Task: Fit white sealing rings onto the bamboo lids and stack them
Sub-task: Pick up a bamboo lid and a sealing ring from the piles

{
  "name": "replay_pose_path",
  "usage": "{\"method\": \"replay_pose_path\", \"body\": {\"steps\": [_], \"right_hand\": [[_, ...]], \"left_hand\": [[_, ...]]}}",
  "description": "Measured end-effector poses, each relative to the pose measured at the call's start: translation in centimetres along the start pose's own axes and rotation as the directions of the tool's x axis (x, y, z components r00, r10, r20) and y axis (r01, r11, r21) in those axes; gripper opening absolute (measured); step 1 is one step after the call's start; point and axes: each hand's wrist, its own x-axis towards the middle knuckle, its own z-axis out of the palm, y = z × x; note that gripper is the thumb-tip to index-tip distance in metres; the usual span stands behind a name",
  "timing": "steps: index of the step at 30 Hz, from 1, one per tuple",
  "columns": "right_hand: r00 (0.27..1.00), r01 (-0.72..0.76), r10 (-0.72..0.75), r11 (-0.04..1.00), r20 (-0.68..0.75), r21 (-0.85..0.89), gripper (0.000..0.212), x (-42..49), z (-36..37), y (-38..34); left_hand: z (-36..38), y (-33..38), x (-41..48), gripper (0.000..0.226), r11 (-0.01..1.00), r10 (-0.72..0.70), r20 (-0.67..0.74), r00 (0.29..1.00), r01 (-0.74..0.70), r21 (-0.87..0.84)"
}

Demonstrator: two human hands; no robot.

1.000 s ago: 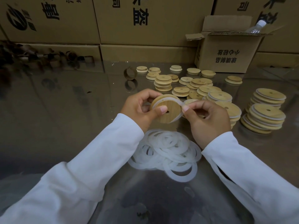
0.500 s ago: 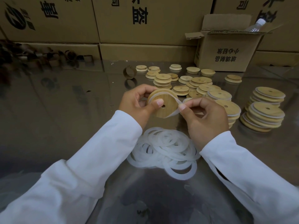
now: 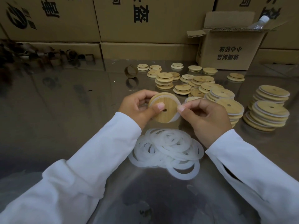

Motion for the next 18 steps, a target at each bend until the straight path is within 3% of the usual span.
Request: {"method": "replay_pose_path", "body": {"steps": [4, 9, 15, 18], "right_hand": [[1.000, 0.002, 0.000, 0.998, -0.030, 0.058, 0.010, -0.15, 0.28, 0.28], [0.996, 0.038, -0.039, 0.999, -0.083, -0.014, 0.009, -0.39, 0.51, 0.54], [0.992, 0.018, -0.028, 0.996, -0.121, -0.085, 0.010, -0.30, 0.38, 0.89], [0.992, 0.039, -0.054, 0.991, -0.115, -0.125, 0.014, -0.31, 0.47, 0.93]], "left_hand": [[0.10, -0.14, 0.07, 0.016, 0.996, -0.068, -0.027, 0.997, 0.066, -0.058], [0.21, -0.18, 0.22, 0.013, 0.973, -0.159, -0.059, 0.985, 0.146, -0.178], [0.29, -0.33, 0.10, 0.030, 0.956, -0.229, 0.127, 0.965, 0.248, -0.158], [0.63, -0.47, -0.15, 0.022, 0.953, -0.257, 0.149, 0.955, 0.276, -0.126]]}}
